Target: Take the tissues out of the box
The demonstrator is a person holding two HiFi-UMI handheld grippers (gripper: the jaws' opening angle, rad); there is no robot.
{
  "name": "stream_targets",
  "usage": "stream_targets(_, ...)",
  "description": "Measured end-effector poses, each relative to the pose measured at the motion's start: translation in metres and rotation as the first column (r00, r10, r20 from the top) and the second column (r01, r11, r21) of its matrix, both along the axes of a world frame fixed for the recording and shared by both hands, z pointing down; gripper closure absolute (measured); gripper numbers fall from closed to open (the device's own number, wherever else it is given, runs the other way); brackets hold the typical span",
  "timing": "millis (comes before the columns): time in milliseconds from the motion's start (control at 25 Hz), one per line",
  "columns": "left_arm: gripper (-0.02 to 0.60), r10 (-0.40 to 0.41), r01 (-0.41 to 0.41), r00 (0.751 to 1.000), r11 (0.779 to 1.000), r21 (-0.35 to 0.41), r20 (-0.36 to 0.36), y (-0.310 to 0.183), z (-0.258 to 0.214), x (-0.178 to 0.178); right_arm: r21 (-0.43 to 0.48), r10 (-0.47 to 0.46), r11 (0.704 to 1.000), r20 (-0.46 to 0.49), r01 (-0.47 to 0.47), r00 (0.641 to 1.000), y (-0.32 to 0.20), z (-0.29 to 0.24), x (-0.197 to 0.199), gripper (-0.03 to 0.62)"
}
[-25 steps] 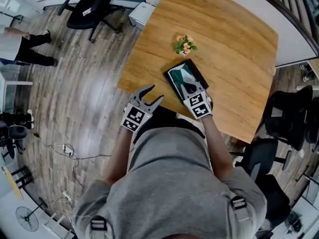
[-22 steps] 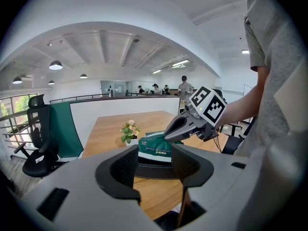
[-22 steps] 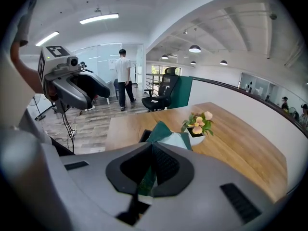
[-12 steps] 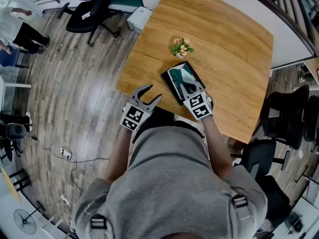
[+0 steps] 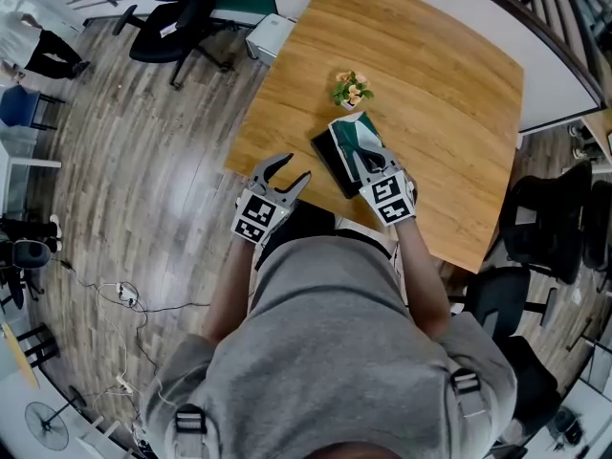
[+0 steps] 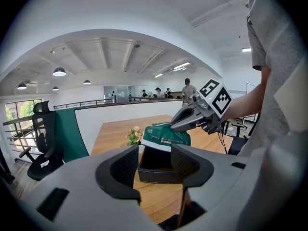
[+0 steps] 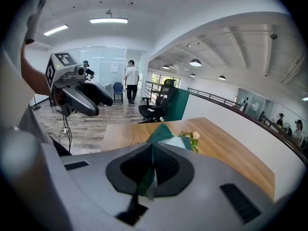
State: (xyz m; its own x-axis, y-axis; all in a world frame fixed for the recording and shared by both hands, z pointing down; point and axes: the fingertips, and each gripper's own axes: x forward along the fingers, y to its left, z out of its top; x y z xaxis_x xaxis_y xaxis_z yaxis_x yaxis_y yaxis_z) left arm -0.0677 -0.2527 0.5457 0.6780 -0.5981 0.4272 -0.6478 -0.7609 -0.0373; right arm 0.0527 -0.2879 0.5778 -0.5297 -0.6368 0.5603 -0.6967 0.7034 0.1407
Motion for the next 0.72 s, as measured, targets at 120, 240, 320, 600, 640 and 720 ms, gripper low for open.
stream_targets(120,0.356,-0.002,0.002,1.0,1.0,0.002,0.0,0.0018,0.0001,-0.0035,0.016,0.0,1.0,-0.006,0.0,1.0,0.002,-0.0037,-0.0019,0.589)
stream_targets(240,0.356,-0.005,0.005,1.0,1.0,0.0,-0.003,0.0028,0.0008,-0.0043,0.023,-0.003,1.0,-0.002,0.003,1.0,0.0048,-0.0059,-0.002,0.589)
stream_targets(320,0.356,-0.004,0.004,1.0,1.0,0.004,-0.001,0.0024,0.0,-0.0023,0.032,-0.005,0.999,0.003,0.005,1.0,0.0058,-0.0068,0.0002,0.589)
stream_targets(600,0.357,0.003,-0.003,1.0,1.0,0.006,0.001,0.0033,-0.0027,-0.0021,0.045,-0.004,0.999,0.009,0.004,1.0,0.0094,-0.0062,0.0012,0.589)
stream_targets(640,0.357,0.003,-0.003,1.0,1.0,0.007,0.001,0.0029,-0.0031,-0.0011,0.048,-0.004,0.999,0.01,0.004,1.0,0.0091,-0.0065,0.0027,0.589)
stream_targets(720,0.357,0.003,-0.003,1.0,1.0,0.01,0.0,0.0015,-0.0035,0.0008,0.05,-0.002,0.999,0.004,0.002,1.0,0.0081,-0.0045,0.0067,0.589)
